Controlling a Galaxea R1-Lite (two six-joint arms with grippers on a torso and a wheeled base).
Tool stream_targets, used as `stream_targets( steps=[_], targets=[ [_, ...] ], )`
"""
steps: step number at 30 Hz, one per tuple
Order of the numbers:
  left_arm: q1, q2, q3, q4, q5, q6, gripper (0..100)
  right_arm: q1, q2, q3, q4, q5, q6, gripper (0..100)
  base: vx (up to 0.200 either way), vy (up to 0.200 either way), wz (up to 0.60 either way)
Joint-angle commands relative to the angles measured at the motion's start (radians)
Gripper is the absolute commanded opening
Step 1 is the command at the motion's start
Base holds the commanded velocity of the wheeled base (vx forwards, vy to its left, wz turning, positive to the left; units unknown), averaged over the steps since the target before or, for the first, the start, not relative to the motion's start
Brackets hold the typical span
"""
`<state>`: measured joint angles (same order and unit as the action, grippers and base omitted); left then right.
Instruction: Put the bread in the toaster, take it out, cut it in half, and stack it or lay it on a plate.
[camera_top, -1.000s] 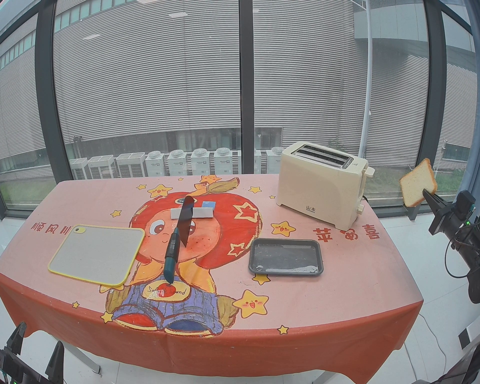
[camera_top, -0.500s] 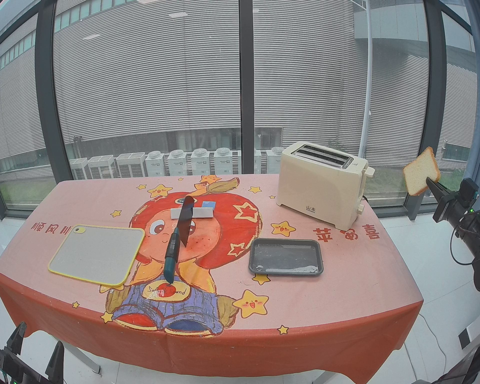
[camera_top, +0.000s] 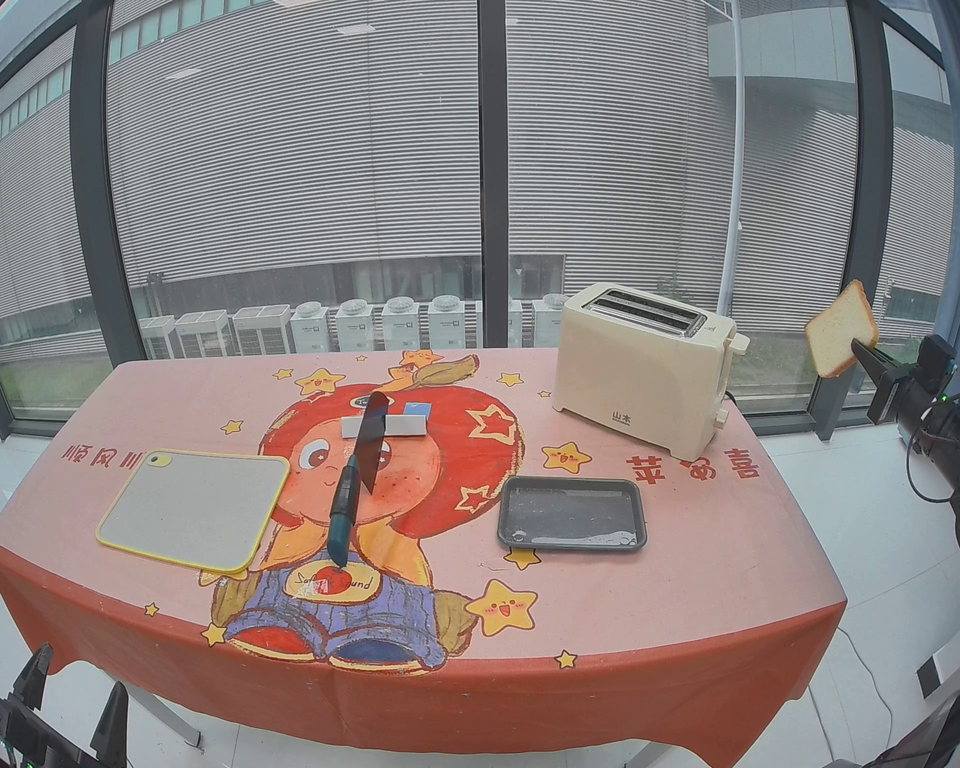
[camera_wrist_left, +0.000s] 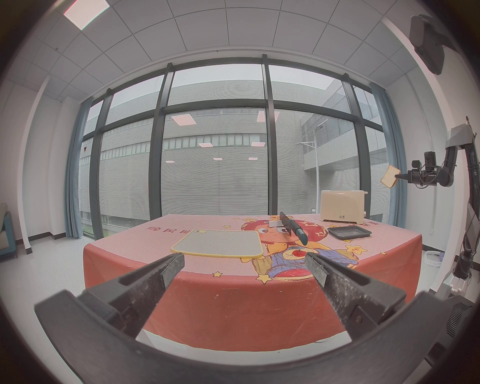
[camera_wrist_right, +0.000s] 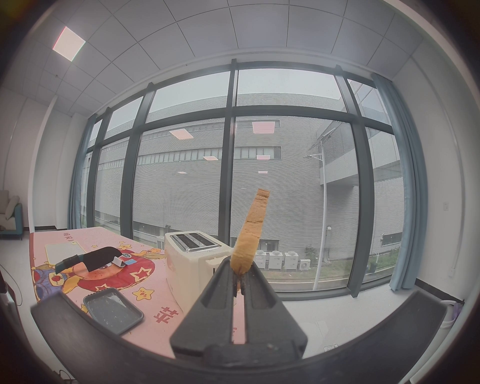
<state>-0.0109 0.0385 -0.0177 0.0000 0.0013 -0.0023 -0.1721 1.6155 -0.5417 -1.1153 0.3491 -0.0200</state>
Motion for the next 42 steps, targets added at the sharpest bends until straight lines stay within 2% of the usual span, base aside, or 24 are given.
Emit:
stream_targets(
  steps=[1, 5, 14, 26, 32, 36, 38, 42],
  targets=[
    [0.0, 0.001, 0.018, 0.0, 0.0, -0.001, 100, -0.001, -0.014, -0.037, 0.023, 0.001, -0.001, 0, 0.0, 0.0, 0.0],
    [0.0, 0.001, 0.018, 0.0, 0.0, -0.001, 100, -0.001, -0.022, -0.05, 0.051, 0.001, -0.001, 0, 0.0, 0.0, 0.0],
    [0.0, 0.001, 0.018, 0.0, 0.0, -0.001, 100, -0.001, -0.069, -0.123, 0.204, 0.004, -0.003, 0, 0.0, 0.0, 0.0],
    [0.0, 0.001, 0.018, 0.0, 0.0, -0.001, 100, 0.033, -0.166, -0.231, 0.563, 0.01, -0.015, 0, 0.0, 0.0, 0.0],
    [0.0, 0.001, 0.018, 0.0, 0.0, -0.001, 100, 0.034, -0.19, -0.3, 0.68, 0.011, -0.021, 0, 0.0, 0.0, 0.0],
    [0.0, 0.001, 0.018, 0.0, 0.0, -0.001, 100, 0.034, -0.195, -0.314, 0.712, 0.024, -0.038, 0, 0.0, 0.0, 0.0],
    [0.0, 0.001, 0.018, 0.0, 0.0, -0.001, 100, 0.02, -0.194, -0.325, 0.735, 0.077, -0.08, 0, 0.0, 0.0, 0.0],
    [0.0, 0.001, 0.018, 0.0, 0.0, -0.001, 100, 0.019, -0.19, -0.327, 0.746, 0.085, -0.083, 0, 0.0, 0.0, 0.0]
  ],
)
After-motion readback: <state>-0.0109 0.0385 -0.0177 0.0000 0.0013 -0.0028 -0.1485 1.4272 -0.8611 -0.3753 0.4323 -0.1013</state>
